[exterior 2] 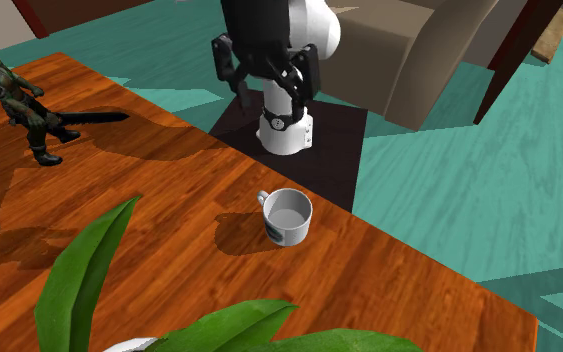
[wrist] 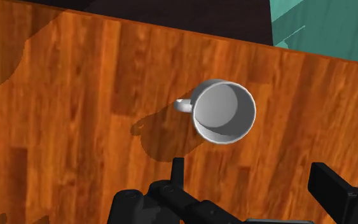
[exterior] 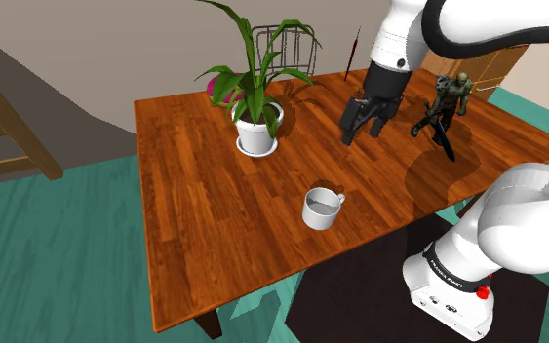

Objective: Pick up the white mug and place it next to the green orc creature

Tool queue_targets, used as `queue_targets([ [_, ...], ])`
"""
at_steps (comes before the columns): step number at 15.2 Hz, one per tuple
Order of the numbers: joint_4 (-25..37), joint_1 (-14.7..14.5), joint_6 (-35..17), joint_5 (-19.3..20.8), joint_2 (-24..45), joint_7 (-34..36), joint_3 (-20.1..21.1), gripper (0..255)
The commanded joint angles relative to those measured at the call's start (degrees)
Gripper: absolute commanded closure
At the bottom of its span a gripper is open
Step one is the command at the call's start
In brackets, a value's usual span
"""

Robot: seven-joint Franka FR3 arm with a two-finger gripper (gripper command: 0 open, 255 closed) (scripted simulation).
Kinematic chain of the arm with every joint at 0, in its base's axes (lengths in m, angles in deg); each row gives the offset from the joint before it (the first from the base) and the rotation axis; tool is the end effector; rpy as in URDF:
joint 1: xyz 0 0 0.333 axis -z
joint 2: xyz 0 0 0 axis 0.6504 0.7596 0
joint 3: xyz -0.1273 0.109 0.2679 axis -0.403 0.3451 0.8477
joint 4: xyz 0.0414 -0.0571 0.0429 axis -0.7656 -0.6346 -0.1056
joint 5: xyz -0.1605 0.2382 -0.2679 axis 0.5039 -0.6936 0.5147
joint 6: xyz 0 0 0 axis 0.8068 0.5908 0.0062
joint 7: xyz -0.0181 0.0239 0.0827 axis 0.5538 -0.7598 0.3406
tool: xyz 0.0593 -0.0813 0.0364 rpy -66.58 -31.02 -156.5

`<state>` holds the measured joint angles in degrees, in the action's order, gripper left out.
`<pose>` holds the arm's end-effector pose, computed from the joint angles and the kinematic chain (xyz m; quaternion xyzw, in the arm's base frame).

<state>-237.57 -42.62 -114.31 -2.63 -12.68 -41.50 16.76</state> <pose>0.3136 0.0564 0.5006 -0.9941 0.0977 0.0084 0.0457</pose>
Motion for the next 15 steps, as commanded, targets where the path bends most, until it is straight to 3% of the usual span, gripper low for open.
queue_targets([
  [1,-2.3,-0.5,-3.7,-0.5,1.1,1.5,2.1,0],
  [10,-9.2,-2.2,-23.0,-1.9,13.5,9.4,12.3,0],
  [15,-9.8,-0.9,-34.5,0.8,24.9,15.9,18.6,0],
])
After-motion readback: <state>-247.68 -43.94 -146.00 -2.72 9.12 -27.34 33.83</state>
